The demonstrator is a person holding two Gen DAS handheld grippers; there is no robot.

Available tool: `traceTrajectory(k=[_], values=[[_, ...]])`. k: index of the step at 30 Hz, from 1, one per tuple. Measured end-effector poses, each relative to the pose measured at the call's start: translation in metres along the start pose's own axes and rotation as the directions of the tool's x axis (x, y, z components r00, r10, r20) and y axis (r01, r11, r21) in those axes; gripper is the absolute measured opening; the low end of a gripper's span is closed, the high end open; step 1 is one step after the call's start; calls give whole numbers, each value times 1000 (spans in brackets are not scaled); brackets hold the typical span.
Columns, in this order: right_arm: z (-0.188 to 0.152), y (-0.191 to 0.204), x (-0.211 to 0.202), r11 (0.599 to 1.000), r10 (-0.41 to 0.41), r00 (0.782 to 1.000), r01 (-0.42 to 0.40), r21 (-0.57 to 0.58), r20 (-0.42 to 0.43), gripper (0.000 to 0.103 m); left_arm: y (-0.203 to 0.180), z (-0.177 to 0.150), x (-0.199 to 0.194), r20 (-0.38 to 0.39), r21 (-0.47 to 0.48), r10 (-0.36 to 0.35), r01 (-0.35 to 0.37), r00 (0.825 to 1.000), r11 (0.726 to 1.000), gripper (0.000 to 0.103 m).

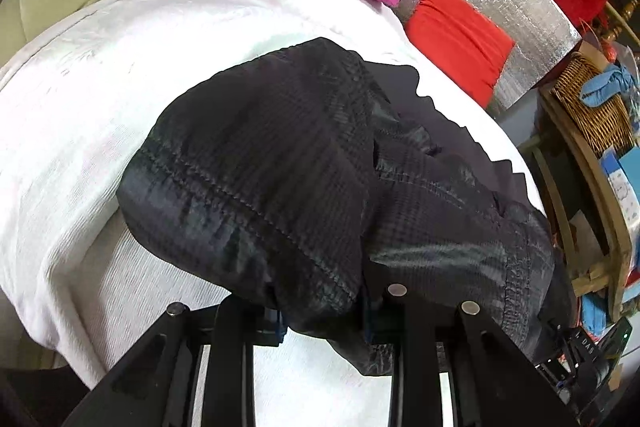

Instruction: Fold large clothes

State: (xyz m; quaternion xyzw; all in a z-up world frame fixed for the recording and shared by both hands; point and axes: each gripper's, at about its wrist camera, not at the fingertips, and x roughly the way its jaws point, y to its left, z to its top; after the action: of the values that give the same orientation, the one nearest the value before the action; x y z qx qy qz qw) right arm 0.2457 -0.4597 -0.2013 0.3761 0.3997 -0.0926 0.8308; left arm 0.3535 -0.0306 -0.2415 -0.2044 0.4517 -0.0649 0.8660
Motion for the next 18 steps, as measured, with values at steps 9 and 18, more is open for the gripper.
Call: traceTrajectory(k=[9,18], values=[[-10,-1,1,1000,-19,1000,19,-12,18,40,-21,15,31,15,52,9,-9,1000,999,29],[-18,-3,-5,1000,-16,999,17,-26,39,40,-23,24,40,12,34,-11,11,1000,999,29]])
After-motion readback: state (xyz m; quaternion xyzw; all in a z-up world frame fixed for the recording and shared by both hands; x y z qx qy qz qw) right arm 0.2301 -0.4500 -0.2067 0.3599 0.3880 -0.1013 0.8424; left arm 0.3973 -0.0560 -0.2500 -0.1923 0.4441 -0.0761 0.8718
